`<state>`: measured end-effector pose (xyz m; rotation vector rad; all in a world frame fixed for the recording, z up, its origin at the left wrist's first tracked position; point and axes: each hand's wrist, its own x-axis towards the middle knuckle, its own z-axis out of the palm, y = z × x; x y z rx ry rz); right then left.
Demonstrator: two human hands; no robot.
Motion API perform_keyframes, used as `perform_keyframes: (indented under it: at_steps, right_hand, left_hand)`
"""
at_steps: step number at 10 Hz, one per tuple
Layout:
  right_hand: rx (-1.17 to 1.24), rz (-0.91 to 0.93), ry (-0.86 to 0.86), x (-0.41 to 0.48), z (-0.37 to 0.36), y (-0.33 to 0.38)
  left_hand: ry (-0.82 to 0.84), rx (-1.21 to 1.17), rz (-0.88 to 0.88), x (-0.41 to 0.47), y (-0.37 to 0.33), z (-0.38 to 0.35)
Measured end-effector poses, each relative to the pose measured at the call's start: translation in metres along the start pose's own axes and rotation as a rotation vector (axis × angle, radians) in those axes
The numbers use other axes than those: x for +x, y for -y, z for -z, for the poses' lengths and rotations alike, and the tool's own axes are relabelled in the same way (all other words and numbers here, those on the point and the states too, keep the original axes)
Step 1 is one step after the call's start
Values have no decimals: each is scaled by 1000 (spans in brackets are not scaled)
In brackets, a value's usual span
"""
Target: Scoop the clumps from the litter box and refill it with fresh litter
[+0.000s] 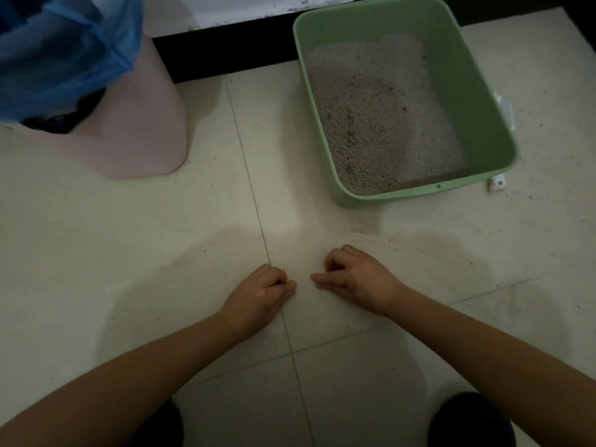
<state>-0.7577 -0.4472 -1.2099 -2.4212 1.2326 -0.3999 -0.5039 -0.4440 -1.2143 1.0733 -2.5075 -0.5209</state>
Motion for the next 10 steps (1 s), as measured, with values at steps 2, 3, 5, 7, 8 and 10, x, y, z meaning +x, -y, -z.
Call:
perform_keyframes:
  at_steps: [2,3,5,7,8,10]
  right_hand:
    - [-26,-8,73,-1,-10,13]
    - [-32,-54,175,3,-6,17]
    - [138,-300,58,76,39,41]
    - [228,-162,-510,236,157,100]
    - [360,-80,-728,310,203,134]
    - [-100,-15,-86,388,219,146]
  left_hand:
    - [167,129,-156,5,14,0]
    - [244,145,-136,8,20,9]
    - [96,38,357,54,28,100]
    - [-794,149,259,115,34,267]
    - [-892,87,311,127,57,342]
    - [-90,336,763,122,116,397]
